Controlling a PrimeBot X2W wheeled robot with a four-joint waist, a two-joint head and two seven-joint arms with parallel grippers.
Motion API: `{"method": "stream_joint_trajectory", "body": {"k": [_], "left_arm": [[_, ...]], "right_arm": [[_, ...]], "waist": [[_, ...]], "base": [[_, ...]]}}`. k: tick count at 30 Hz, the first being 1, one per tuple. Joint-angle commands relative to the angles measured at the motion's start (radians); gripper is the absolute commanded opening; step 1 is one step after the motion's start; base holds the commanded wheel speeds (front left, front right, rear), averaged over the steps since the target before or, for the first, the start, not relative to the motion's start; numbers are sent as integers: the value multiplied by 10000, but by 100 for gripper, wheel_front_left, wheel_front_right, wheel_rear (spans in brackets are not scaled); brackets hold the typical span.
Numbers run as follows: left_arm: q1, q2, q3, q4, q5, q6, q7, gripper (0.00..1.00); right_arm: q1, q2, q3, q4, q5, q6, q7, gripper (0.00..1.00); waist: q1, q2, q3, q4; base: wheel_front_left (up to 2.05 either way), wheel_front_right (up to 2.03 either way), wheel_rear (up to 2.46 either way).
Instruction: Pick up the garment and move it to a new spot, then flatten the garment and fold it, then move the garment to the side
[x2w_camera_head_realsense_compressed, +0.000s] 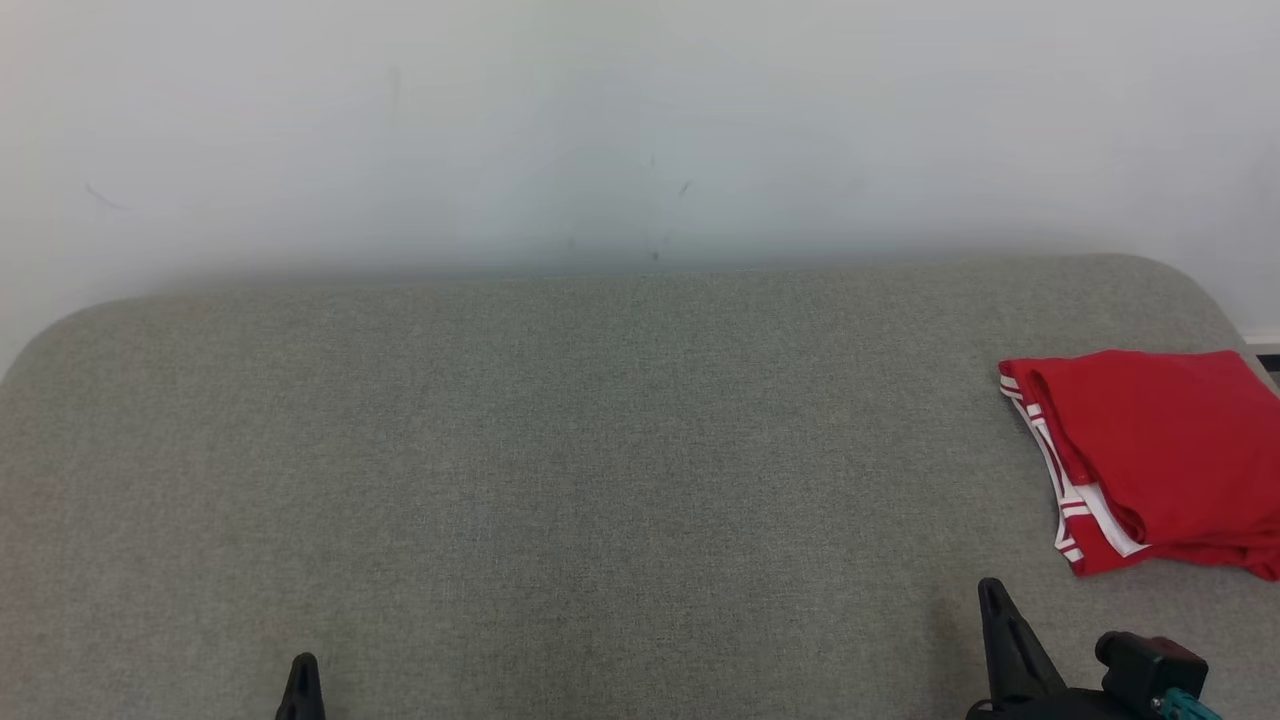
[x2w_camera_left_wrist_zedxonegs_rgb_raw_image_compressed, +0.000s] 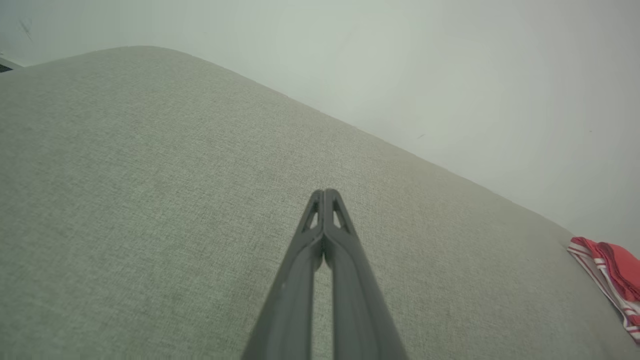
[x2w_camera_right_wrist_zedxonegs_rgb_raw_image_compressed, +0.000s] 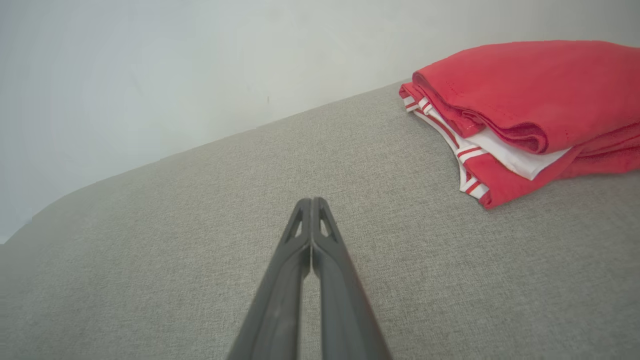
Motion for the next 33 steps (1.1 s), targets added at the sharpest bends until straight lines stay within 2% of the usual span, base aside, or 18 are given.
{"method": "stream_joint_trajectory", "body": {"k": [1, 19, 33], "left_arm": [[-320, 37, 104, -83, -375, -40, 93, 0], [-848, 57, 525, 191, -2972, -161, 1040, 0], [-1182, 67, 788, 350, -4533, -232, 1615, 0]], "right_arm": [[-231, -9, -19, -192, 458, 1, 31, 0], [-449, -11, -47, -292, 3449, 2, 356, 0], [-591, -13, -69, -350, 5268, 2, 558, 0]], "waist": [[-1, 0, 2, 3], [-1, 0, 30, 36], [-1, 0, 50, 60]], "base": [[0, 0, 0], [0, 0, 0], [0, 0, 0]]}}
